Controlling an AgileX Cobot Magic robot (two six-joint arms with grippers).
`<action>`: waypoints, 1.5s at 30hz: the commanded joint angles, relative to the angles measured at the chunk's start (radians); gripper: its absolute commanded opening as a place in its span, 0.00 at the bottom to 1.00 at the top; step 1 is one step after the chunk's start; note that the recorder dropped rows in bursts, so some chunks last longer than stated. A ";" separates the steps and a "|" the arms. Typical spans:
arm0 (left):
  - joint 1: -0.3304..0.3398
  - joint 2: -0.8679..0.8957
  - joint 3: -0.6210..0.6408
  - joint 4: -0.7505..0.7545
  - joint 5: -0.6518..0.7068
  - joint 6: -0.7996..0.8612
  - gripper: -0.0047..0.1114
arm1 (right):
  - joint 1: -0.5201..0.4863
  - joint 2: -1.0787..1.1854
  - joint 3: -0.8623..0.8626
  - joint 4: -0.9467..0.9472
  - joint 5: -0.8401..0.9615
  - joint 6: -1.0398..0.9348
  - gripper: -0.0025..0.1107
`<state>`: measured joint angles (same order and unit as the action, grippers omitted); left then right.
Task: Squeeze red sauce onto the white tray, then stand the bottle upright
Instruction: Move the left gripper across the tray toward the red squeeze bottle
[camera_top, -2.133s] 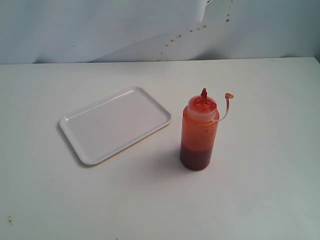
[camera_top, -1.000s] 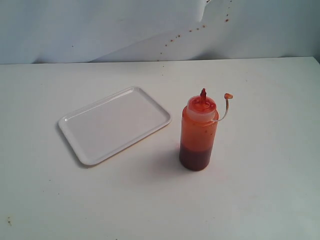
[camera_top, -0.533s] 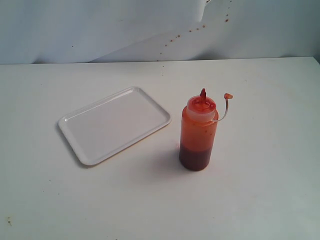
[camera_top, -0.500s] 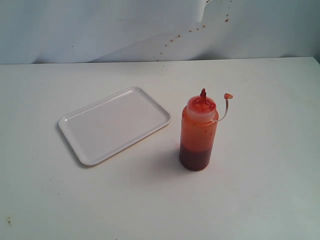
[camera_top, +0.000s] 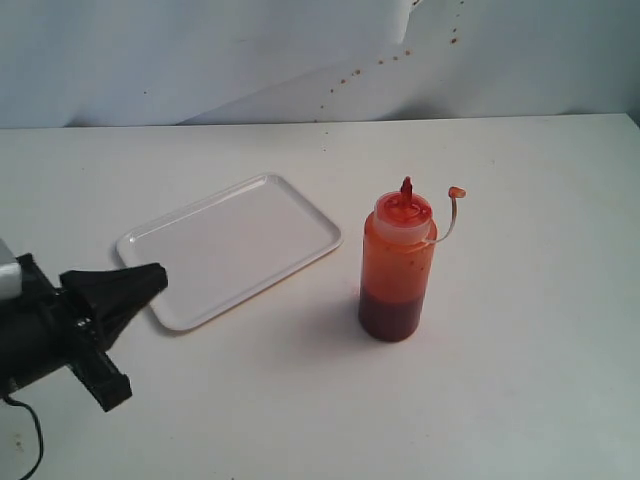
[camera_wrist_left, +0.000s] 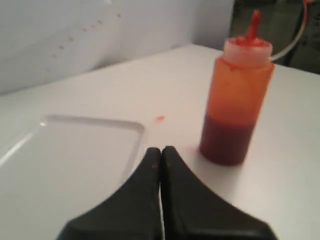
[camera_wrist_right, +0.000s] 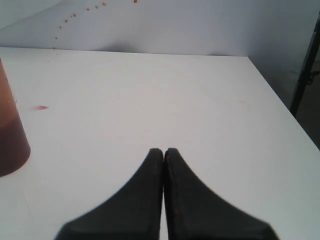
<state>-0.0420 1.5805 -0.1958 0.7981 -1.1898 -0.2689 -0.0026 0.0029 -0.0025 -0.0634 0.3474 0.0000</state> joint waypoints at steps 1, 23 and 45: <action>0.003 0.173 -0.086 0.105 -0.031 0.013 0.04 | -0.008 -0.003 0.003 -0.011 -0.006 0.000 0.02; 0.003 0.477 -0.441 0.347 -0.031 0.017 0.04 | -0.008 -0.003 0.003 -0.011 -0.006 0.000 0.02; -0.199 0.693 -0.806 0.540 -0.031 0.012 0.04 | -0.008 -0.003 0.003 -0.011 -0.006 0.000 0.02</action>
<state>-0.2179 2.2713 -0.9797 1.3447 -1.2061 -0.2576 -0.0026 0.0029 -0.0025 -0.0634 0.3474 0.0000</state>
